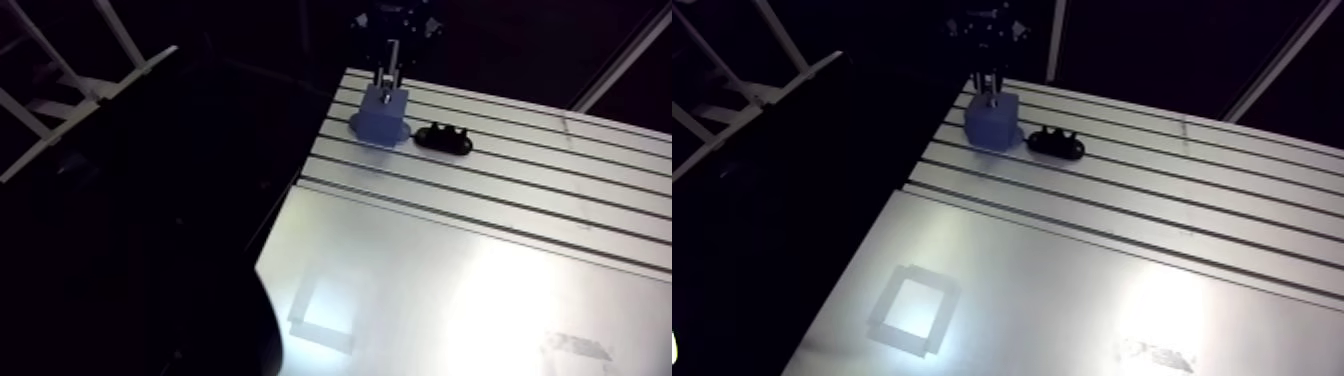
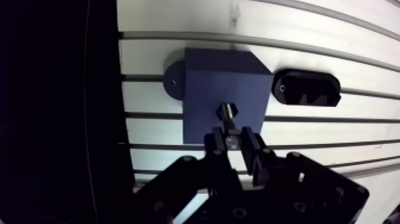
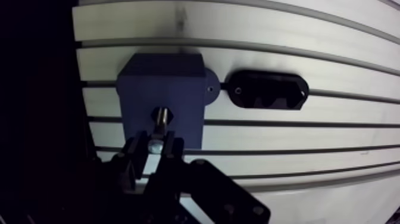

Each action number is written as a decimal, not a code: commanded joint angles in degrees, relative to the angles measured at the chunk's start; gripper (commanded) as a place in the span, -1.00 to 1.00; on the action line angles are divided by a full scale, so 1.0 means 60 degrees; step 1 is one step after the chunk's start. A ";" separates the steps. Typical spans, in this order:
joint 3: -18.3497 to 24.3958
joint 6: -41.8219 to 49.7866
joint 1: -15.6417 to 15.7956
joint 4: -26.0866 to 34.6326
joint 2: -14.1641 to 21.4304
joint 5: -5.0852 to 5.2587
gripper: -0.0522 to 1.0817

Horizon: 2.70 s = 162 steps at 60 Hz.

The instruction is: Pick up the M10 bolt and insert it into the hex recess until seated.

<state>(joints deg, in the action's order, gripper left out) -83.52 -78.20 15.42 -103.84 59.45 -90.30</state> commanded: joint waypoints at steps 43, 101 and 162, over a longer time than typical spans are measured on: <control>0.0012 0.0004 -0.0035 0.0000 -0.0015 -0.0001 0.21; 0.0000 -0.0010 -0.0050 0.0002 0.0014 -0.0045 -0.90; -0.0293 0.0082 0.0009 -0.0813 0.0073 -0.0543 -0.17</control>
<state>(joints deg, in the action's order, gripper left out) -84.81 -77.59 15.44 -107.25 60.06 -92.72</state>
